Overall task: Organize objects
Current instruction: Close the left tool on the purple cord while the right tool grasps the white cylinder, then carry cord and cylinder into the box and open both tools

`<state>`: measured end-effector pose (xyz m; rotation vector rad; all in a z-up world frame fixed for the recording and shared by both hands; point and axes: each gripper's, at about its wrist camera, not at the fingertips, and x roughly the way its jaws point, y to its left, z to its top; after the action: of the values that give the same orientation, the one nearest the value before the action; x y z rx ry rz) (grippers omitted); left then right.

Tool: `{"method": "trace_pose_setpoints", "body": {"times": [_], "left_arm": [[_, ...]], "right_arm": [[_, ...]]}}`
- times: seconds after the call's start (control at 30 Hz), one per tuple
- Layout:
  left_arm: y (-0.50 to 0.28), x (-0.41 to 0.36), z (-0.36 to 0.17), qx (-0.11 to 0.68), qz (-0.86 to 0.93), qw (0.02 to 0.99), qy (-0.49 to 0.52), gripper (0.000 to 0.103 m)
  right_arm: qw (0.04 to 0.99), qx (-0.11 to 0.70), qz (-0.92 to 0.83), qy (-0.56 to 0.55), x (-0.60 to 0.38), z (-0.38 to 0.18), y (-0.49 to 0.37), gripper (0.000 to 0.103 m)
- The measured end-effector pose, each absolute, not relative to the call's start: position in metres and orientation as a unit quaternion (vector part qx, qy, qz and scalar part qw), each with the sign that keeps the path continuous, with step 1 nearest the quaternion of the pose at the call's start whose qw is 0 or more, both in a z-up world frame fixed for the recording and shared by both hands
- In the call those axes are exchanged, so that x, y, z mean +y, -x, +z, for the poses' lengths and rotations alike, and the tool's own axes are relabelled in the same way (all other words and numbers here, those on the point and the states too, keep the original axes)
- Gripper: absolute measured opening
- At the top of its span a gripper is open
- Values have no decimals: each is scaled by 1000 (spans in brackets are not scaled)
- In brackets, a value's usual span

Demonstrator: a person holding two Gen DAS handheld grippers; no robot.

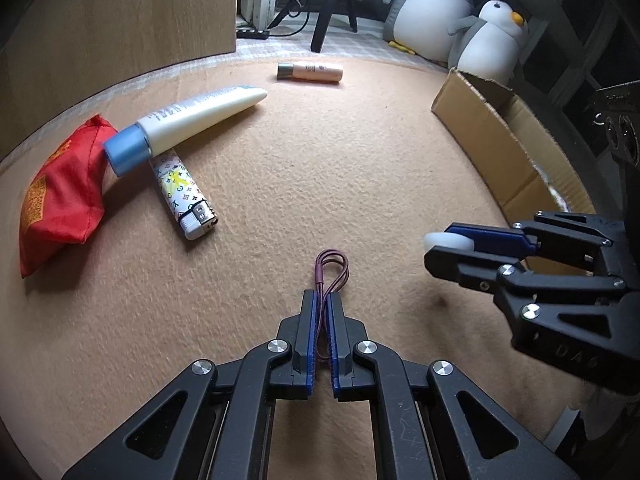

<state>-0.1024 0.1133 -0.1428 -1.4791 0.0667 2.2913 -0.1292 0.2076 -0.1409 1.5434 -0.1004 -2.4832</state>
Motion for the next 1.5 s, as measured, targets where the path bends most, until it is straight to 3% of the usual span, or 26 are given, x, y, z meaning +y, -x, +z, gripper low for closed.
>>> {"method": "trace_pose_setpoints", "body": {"times": [0.33,0.73,1.27,1.5], "left_arm": [[96,131,-99,10,834,236,498,5],[96,212,-48,21,836,313,451,5],[88,319,-54,54,808,376,450,5],[84,334,-57,63,803,381,453,11]], "right_arm": [[98,-76,-865,-487,241,-98,112,20],[30,-105,-888,-447,323,-60,76,20],[-44,-131,-885,-445,402,-67,45,21],[-53,-140,-884,-442,416,-66,41,33]]}}
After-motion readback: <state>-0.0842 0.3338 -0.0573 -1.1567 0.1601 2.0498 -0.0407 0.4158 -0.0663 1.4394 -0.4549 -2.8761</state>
